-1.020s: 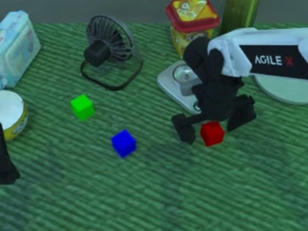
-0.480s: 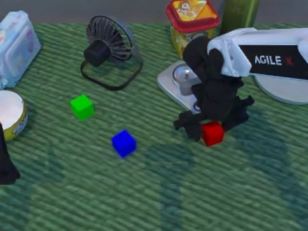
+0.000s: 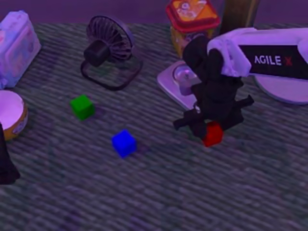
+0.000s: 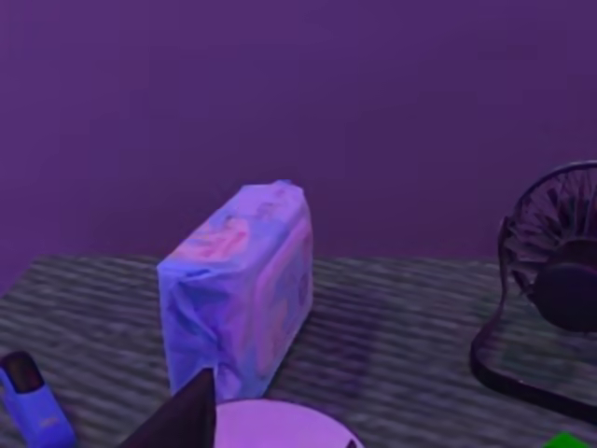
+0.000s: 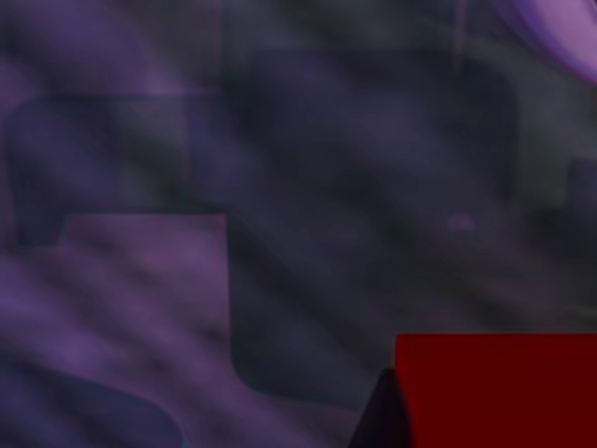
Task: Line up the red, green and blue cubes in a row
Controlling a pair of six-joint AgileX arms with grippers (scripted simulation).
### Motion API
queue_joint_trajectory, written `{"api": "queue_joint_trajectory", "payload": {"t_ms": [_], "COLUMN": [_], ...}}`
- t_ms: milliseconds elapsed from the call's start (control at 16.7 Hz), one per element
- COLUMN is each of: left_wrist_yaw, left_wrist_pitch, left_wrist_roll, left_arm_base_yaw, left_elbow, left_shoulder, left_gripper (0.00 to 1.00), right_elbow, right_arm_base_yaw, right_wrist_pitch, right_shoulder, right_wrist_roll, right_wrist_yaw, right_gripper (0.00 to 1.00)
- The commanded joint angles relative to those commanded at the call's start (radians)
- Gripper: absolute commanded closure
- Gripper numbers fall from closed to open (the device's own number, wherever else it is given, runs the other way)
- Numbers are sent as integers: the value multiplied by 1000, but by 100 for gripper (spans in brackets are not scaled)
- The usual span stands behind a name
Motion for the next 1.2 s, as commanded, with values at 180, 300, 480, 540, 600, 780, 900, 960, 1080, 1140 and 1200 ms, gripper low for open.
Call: {"api": "queue_joint_trajectory", "payload": {"t_ms": [180,300,480,540,600,780,900,960,1080,1140,1200], "left_wrist_yaw": [0,0,0,0,0,0,0,0,0,0,0], "left_wrist_pitch": [0,0,0,0,0,0,0,0,0,0,0], "left_wrist_roll": [0,0,0,0,0,0,0,0,0,0,0], "left_arm_base_yaw": [0,0,0,0,0,0,0,0,0,0,0], "left_elbow": [0,0,0,0,0,0,0,0,0,0,0], "left_shoulder": [0,0,0,0,0,0,0,0,0,0,0], "left_gripper": [0,0,0,0,0,0,0,0,0,0,0], "right_elbow": [0,15,62,83,105,154,158,158,158,170,192], "right_arm_base_yaw": [0,-2,0,0,2,6,6,6,3,11,26], "right_wrist_pitch": [0,-15,-84,-121,-161,-238,-243,-243,-242,-248,-260], "right_shoulder": [0,-38,-60,-72,-84,-117,-121,-121,-116,-109,-96], "right_wrist_roll": [0,-3,-2,-1,-2,-4,-5,-5,-1,12,34], "right_wrist_yaw": [0,5,5,5,5,5,5,5,4,5,6], "right_gripper": [100,100,100,100,100,100,100,100,100,100,100]}}
